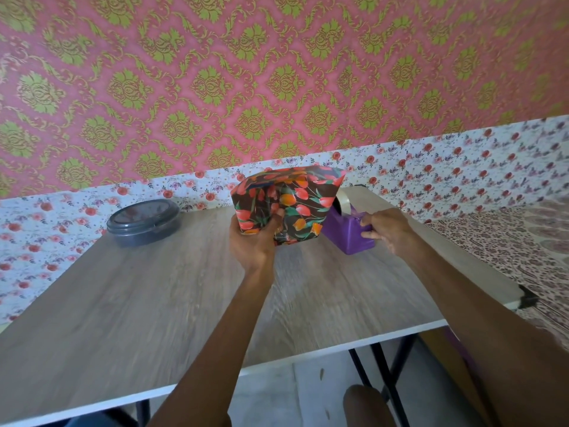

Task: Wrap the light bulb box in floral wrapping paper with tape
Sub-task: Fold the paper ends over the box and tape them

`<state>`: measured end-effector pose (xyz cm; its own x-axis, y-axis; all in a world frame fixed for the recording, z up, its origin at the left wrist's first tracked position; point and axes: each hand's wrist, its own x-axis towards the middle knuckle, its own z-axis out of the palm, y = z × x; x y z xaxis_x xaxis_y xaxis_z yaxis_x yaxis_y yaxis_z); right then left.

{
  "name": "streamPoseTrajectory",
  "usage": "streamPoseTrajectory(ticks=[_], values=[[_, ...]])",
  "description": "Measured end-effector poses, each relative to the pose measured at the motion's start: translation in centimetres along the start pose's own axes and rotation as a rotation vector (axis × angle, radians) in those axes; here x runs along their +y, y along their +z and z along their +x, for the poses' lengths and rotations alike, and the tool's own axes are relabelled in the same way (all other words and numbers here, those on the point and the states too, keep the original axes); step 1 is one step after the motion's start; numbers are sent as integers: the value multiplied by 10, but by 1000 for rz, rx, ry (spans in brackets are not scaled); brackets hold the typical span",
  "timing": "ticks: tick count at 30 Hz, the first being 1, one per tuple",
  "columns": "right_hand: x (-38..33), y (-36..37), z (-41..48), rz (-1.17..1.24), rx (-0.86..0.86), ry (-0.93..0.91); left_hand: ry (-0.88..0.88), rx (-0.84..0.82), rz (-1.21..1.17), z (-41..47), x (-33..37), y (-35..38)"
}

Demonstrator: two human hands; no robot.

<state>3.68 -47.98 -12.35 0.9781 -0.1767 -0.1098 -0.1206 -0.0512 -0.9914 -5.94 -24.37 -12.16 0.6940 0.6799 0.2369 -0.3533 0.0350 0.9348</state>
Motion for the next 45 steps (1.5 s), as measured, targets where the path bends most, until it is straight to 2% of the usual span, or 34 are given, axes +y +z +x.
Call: streamPoseTrajectory(ticks=[8, 10, 12, 14, 16, 20, 22, 24, 27, 32, 42, 45], values=[[20, -10, -10, -79, 130, -12, -17, -10, 13, 0, 3, 1], [25, -11, -18, -266, 244, -132, -18, -16, 16, 2, 2, 0], [25, -9, -31, -439, 378, -340, -18, -14, 20, 3, 2, 0], [18, -4, -50, -372, 295, -494, -14, -6, 22, 2, 4, 1], [6, 7, -74, -221, 94, -567, -16, -2, 25, 2, 6, 2], [-21, 41, -126, -186, -177, -834, -13, 13, 23, 6, 8, 2], [-29, 60, -137, -190, -218, -942, -9, 26, 27, 7, 6, 1], [-40, 77, -137, -242, -165, -1008, 2, 26, 13, 8, 2, 1], [-59, 97, -126, -440, -130, -1025, 26, 34, 17, 8, 3, 1], [-77, 117, -104, -809, 62, -1023, 60, 51, 45, 7, 7, 2], [-94, 123, -98, -1018, 123, -1050, 64, 50, 48, 10, 0, 0], [-95, 127, -94, -1010, 123, -1082, 60, 54, 53, 10, 0, 0]])
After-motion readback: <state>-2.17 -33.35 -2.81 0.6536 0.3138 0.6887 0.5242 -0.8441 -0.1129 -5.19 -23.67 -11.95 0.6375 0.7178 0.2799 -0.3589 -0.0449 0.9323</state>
